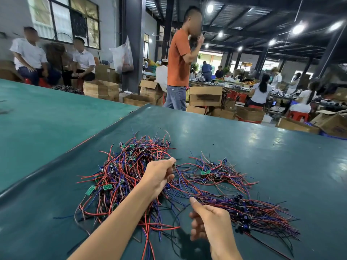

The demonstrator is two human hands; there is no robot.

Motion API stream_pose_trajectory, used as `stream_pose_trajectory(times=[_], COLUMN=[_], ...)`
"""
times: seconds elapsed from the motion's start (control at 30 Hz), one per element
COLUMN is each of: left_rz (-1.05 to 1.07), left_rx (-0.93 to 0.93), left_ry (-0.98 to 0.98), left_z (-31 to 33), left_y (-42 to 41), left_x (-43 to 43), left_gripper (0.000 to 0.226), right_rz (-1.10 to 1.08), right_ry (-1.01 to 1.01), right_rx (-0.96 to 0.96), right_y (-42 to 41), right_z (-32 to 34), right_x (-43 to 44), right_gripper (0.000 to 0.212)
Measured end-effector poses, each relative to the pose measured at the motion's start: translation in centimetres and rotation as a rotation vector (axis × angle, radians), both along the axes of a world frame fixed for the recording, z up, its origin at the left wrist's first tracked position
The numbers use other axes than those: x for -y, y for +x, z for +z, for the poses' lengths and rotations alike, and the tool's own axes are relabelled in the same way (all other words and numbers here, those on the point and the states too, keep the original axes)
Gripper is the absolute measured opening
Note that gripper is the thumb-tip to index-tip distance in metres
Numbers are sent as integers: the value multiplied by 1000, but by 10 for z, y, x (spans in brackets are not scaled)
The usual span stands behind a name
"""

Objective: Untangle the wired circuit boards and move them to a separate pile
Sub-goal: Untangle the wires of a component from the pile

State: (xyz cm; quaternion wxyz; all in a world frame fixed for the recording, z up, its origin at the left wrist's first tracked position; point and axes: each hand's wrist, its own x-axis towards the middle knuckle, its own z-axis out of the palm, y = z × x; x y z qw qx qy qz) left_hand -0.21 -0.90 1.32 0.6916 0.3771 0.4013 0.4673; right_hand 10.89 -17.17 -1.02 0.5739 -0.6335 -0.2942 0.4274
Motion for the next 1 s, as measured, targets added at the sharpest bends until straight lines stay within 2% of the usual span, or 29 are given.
stream_pose_trajectory(times=[0.13, 0.23, 0.33, 0.43, 0.57, 0.73, 0.9, 1.0], left_rz=[-58, -40, -85, -233, -354, -292, -329, -335], left_rx=[144, 265, 303, 258, 285, 328, 423, 385], left_ry=[-89, -147, -148, -54, 44, 142, 166, 177], left_z=[8, 11, 9, 0, -14, -32, -42, -39], left_y=[-7, -5, 1, 6, 6, 0, 0, -1], left_x=[13, 29, 50, 71, 83, 76, 78, 82], left_gripper=[6, 3, 6, 21, 26, 43, 44, 45], right_rz=[-238, -315, -206, -161, -200, -193, -165, -166], right_ry=[55, 92, 136, 249, 362, 382, 393, 399], right_rx=[-113, -191, -171, -187, -154, -133, -134, -174], right_y=[7, 4, -8, -17, -16, -15, -18, -20], right_z=[-1, -4, -10, -13, -14, -19, -21, -20], right_x=[1, 1, 0, -9, -16, -11, -7, -5], right_gripper=[58, 62, 44, 35, 33, 34, 40, 39])
